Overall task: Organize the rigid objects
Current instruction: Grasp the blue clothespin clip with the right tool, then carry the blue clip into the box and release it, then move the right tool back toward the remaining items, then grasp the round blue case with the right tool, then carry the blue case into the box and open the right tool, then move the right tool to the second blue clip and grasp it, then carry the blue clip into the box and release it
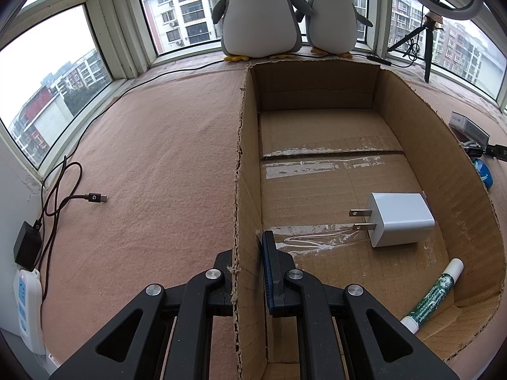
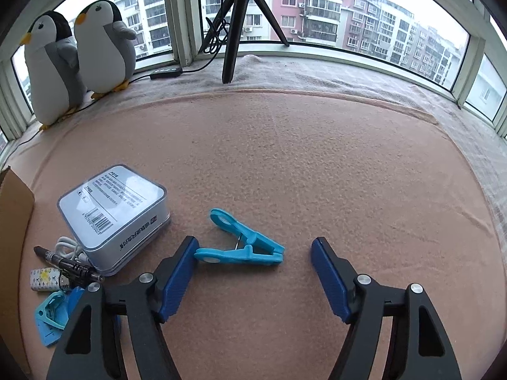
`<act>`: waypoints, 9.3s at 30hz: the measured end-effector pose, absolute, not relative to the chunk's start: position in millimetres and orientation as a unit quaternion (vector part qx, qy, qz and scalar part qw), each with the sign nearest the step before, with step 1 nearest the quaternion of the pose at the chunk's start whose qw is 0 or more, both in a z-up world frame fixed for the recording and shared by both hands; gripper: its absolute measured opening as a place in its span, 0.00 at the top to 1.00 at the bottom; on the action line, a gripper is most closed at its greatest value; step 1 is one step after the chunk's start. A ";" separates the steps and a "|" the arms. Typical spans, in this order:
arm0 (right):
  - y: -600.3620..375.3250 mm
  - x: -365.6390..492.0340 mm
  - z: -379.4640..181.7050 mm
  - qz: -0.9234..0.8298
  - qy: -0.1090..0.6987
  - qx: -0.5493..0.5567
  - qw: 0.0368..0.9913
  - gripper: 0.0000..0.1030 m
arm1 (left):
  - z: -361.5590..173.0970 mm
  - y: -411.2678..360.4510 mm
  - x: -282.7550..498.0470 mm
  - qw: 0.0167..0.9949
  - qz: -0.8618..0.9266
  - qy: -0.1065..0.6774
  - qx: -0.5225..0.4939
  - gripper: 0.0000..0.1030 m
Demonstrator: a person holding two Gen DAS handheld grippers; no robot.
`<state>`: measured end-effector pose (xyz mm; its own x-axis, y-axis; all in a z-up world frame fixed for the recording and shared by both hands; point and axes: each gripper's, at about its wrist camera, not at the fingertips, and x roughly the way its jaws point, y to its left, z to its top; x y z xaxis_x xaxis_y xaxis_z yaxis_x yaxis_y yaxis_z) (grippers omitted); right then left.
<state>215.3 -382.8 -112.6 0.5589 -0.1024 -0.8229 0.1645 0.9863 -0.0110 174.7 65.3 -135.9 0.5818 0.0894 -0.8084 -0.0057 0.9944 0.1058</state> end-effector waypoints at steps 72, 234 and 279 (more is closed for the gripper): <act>-116.9 104.2 -48.5 0.257 0.405 -0.022 0.877 0.42 | -134.3 66.6 174.5 0.892 0.023 0.451 0.032 0.91; -239.4 123.7 -73.1 0.152 0.444 0.090 0.878 0.43 | -134.1 69.3 174.2 0.894 0.015 0.447 0.016 0.91; -238.0 172.5 -100.3 0.060 0.530 0.083 0.842 0.83 | -136.2 75.9 172.4 0.896 0.006 0.443 0.000 0.91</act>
<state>172.5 -238.0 -100.3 0.4304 0.1891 -0.8826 -0.0137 0.9791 0.2031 172.4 75.9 -136.2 0.6067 0.0106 -0.7949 -0.0109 0.9999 0.0049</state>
